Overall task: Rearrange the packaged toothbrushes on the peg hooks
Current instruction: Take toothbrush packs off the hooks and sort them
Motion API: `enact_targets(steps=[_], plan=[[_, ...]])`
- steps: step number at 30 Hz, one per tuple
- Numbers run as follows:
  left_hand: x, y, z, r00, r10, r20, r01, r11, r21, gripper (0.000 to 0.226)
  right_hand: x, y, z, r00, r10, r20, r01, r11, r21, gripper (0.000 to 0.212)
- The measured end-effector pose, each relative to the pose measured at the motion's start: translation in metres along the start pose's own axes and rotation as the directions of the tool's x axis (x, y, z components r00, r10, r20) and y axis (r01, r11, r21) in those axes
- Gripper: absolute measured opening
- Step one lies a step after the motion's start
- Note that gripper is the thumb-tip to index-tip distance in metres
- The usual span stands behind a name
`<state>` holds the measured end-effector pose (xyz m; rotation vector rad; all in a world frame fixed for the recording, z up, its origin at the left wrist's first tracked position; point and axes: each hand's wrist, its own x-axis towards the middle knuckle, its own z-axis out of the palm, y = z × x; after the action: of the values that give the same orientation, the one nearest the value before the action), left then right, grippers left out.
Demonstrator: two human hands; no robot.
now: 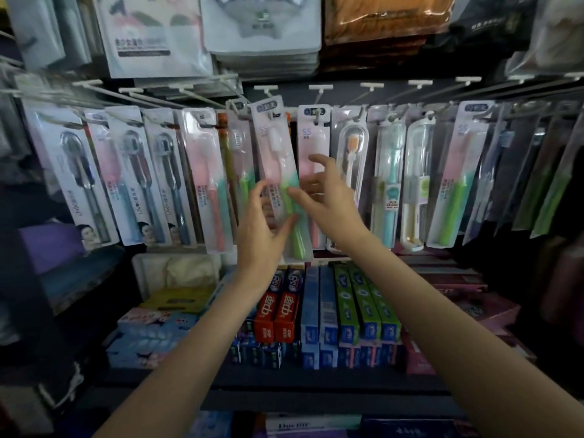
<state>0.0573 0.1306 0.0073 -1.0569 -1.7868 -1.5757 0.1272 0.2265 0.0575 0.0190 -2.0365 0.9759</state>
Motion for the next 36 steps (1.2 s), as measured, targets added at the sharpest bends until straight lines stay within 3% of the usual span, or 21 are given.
enact_targets(steps=[4,6,9,12,17,21,24,27,29,32,36], plan=[[0.000,-0.007,-0.011,0.988,0.054,0.142,-0.057,0.998,0.014,0.062,0.014,-0.007,0.009,0.996,-0.084,-0.017,0.080,0.984,-0.160,0.048],[0.002,-0.018,-0.020,0.991,0.067,0.113,-0.077,0.993,0.094,0.056,0.016,-0.008,0.004,0.997,-0.077,0.002,0.075,0.969,-0.235,0.046],[0.014,-0.039,-0.030,0.997,-0.077,0.002,0.076,0.981,0.177,0.054,0.018,-0.009,-0.008,0.995,-0.076,0.069,0.095,0.935,-0.341,0.047],[0.026,-0.042,-0.028,0.989,-0.142,0.027,0.130,0.958,0.256,0.066,0.023,-0.016,-0.023,0.980,-0.091,0.178,0.162,0.884,-0.439,0.049],[0.043,-0.032,-0.017,0.976,-0.218,0.026,0.209,0.957,0.203,0.073,0.021,-0.022,-0.039,0.959,-0.119,0.257,0.237,0.831,-0.503,0.051],[0.043,-0.030,-0.017,0.976,-0.217,-0.022,0.217,0.964,0.154,0.064,-0.001,-0.009,-0.057,0.985,-0.135,0.106,0.165,0.916,-0.365,0.040],[0.031,-0.023,-0.016,0.978,-0.181,-0.107,0.190,0.978,0.089,0.072,-0.015,0.004,-0.071,0.972,-0.138,-0.188,0.107,0.980,-0.170,0.026],[0.018,-0.006,-0.009,0.963,-0.181,-0.202,0.180,0.983,-0.024,0.071,-0.025,0.020,-0.084,0.854,-0.077,-0.514,0.076,0.997,-0.023,0.025],[0.016,0.001,-0.002,0.950,-0.222,-0.222,0.201,0.973,-0.113,0.071,-0.032,0.031,-0.090,0.769,-0.025,-0.639,0.027,1.000,-0.007,0.024],[0.018,0.004,0.010,0.927,-0.295,-0.232,0.239,0.941,-0.242,0.077,-0.039,0.043,-0.098,0.700,0.052,-0.712,-0.080,0.997,-0.006,0.022],[0.021,0.015,0.020,0.912,-0.333,-0.241,0.248,0.913,-0.323,0.067,-0.042,0.051,-0.112,0.656,0.134,-0.743,-0.217,0.976,-0.016,0.024]])
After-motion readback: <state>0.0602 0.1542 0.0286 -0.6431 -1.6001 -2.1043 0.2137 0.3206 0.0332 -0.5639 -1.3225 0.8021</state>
